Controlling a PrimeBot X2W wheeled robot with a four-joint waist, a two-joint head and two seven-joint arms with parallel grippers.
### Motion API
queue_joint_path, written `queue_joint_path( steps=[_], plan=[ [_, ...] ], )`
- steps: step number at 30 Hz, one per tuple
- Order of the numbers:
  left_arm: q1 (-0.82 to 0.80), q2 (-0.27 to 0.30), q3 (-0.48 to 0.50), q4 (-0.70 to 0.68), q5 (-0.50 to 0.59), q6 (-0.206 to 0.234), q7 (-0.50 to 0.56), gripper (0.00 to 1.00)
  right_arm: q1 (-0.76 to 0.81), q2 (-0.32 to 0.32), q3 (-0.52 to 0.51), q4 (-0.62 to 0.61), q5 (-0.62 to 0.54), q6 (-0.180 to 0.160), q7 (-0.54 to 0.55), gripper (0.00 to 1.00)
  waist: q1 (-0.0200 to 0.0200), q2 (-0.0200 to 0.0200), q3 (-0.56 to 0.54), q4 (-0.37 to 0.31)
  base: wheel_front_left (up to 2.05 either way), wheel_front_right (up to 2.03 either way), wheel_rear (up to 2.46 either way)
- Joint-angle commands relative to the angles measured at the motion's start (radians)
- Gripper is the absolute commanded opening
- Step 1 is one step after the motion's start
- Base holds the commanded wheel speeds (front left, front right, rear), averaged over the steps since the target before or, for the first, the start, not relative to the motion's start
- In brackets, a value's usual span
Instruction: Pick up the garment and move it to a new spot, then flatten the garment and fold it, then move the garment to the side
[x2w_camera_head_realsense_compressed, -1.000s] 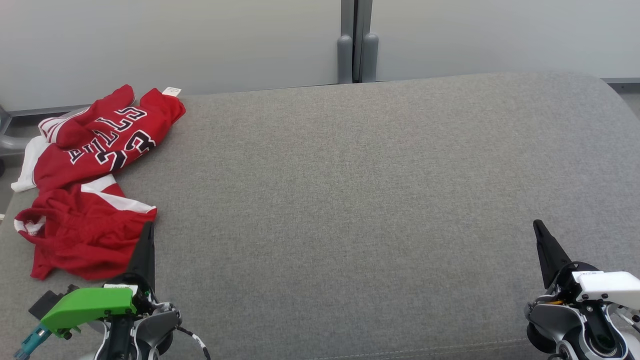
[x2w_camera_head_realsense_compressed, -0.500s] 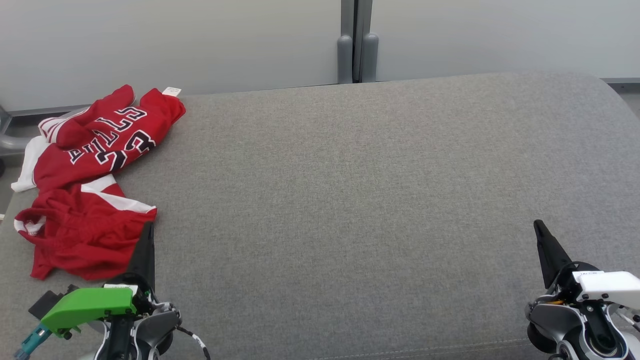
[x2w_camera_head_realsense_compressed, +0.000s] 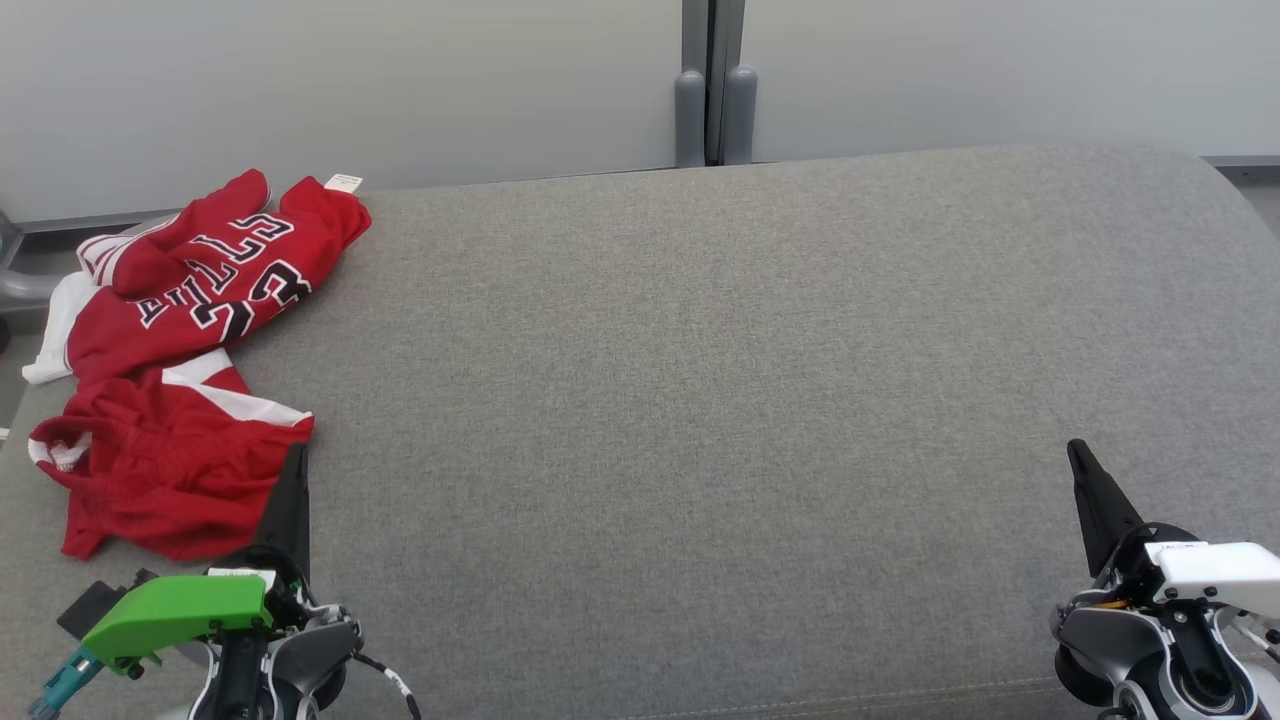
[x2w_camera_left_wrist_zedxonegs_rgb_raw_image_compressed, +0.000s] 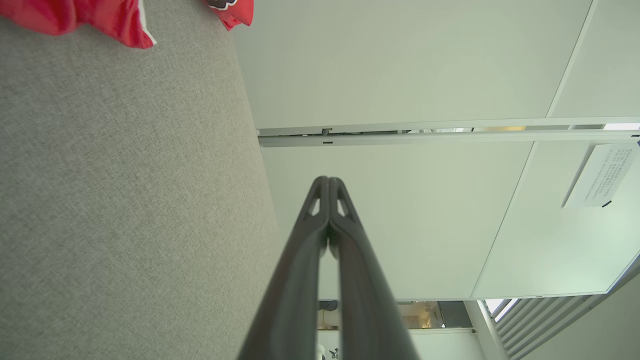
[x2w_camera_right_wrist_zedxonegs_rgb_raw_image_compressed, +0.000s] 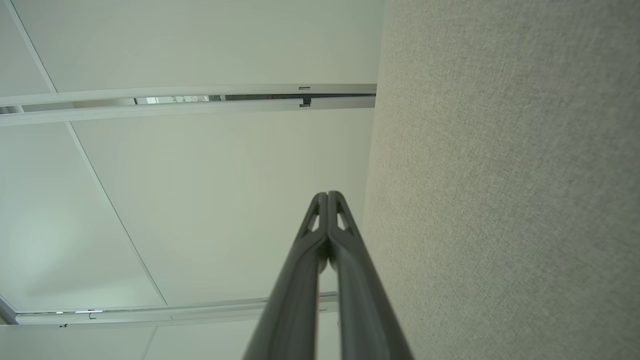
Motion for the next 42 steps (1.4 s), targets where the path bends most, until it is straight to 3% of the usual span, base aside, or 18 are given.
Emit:
queue_joint_path(
  steps=[1,29,30,42],
  plan=[
    [-0.012,0.0,0.002,-0.002,0.004,-0.004,0.005,0.0,0.011,-0.004,0.002,-0.004,0.005,0.001,-0.005,0.0,0.0,0.0,0.0,0.0,0.0,0.0,0.0],
    [-0.012,-0.001,0.002,-0.002,0.004,-0.004,0.005,0.0,0.011,-0.013,0.013,-0.007,0.015,0.001,-0.014,0.0,0.0,0.0,0.0,0.0,0.0,0.0,0.0],
    [0.0,0.0,0.0,0.0,0.0,0.0,0.0,1.0,0.001,-0.008,0.011,-0.003,0.009,0.0,-0.01,1.0,0.0,0.0,0.0,0.0,0.0,0.0,0.0],
    [0.028,-0.003,-0.031,0.012,0.031,-0.003,-0.044,1.0,0.014,0.027,0.031,0.024,-0.058,0.0,-0.039,1.0,0.0,0.0,0.0,0.0,0.0,0.0,0.0]
  ],
)
